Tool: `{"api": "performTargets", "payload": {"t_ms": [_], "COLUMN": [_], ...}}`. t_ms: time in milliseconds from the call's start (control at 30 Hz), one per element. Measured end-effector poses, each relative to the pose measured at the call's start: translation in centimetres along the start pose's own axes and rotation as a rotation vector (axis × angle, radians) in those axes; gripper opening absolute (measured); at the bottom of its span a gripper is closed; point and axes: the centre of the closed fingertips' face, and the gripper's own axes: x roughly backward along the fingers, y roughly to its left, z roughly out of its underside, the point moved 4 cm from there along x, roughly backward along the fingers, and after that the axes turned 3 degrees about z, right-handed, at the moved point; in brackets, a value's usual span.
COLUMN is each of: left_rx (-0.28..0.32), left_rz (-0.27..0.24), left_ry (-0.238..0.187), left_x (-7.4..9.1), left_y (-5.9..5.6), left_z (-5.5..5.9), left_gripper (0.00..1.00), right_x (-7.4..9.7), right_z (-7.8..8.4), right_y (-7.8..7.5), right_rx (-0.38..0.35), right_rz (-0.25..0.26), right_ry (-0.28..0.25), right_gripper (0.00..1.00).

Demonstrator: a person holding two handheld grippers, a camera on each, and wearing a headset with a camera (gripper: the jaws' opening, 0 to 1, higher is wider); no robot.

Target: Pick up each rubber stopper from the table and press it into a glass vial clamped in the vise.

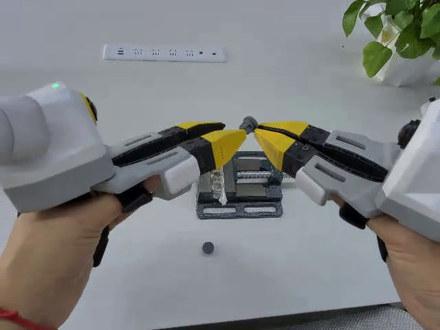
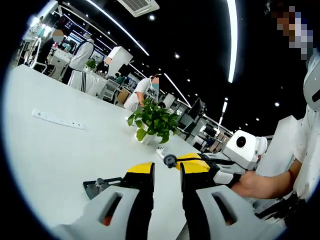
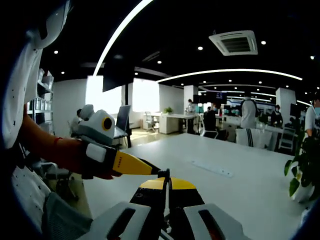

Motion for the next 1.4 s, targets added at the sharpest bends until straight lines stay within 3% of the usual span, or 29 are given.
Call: {"api": "performTargets", "payload": {"t_ms": [433, 967, 1400], "left_rx": [0.036, 0.104, 0.158], "left_rz": [0.024, 0.038, 0.055], "left_ry": [-0.024, -0.043, -0.047], "left_x": [-0.2, -0.2, -0.5], "left_y": [-0.4, 0.3, -0.8], "left_z": [-0.4, -0.6, -0.4], "left_gripper": [0.05, 0.04, 0.04], "right_x": [0.0, 0.2, 0.1], "right_z": [-0.4, -0.4, -0.8], "right_y": [-0.3, -0.3, 0.4], "right_rx": [0.009, 0.017, 0.064], "right_rz": [0.001, 0.011, -0.003], "right_ry": [-0.019, -0.026, -0.014], "right_gripper": [0.0, 0.0, 0.0]}}
